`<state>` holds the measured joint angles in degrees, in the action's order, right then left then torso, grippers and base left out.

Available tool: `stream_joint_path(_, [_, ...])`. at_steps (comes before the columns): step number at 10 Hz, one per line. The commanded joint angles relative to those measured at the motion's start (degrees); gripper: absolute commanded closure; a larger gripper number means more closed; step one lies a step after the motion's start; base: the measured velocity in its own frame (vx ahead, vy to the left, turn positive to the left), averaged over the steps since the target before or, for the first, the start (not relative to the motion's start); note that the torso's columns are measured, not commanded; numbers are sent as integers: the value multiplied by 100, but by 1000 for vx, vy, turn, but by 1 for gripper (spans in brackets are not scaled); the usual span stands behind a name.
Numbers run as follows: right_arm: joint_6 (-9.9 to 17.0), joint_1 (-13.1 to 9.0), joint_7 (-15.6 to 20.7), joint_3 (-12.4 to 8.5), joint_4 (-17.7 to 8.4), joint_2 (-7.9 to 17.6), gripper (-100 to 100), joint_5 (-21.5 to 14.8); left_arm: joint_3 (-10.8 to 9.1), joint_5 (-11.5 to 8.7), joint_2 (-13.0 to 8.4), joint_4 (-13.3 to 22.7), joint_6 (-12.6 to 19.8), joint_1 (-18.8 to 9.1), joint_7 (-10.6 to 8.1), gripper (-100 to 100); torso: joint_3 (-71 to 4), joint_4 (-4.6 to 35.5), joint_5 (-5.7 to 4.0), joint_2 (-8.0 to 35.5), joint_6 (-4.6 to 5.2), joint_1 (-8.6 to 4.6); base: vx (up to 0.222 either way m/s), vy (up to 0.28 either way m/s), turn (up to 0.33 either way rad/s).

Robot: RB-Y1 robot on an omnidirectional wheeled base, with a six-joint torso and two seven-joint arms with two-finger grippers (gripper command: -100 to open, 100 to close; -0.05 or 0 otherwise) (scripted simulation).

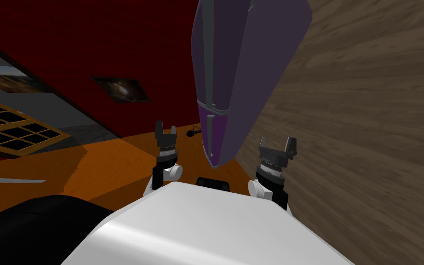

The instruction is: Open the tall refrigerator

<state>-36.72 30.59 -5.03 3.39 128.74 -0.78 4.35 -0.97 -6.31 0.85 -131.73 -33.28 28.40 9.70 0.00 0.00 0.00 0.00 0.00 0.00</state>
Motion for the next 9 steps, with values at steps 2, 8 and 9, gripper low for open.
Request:
stream_joint_path(2, [0, 0, 0, 0, 0, 0, 0, 0, 0, 0, 0, 0, 0, 0, 0, 0, -1200, 600, 0, 597, 0, 0, 0, 0, 0])
stream_joint_path(8, [-1, 0, 0, 0, 2, 0, 0, 0, 0, 0, 0, -2, 0, 0, 0, 0, -6227, 3114, 0, 3116, 0, 0, 0, 0, 0])
stream_joint_path(9, [-1, 0, 0, 0, 2, 0, 0, 0, 0, 0, 0, -2, -1, 0, 0, 0, -7073, 3537, 0, 3539, 0, 0, 0, 0, 0])
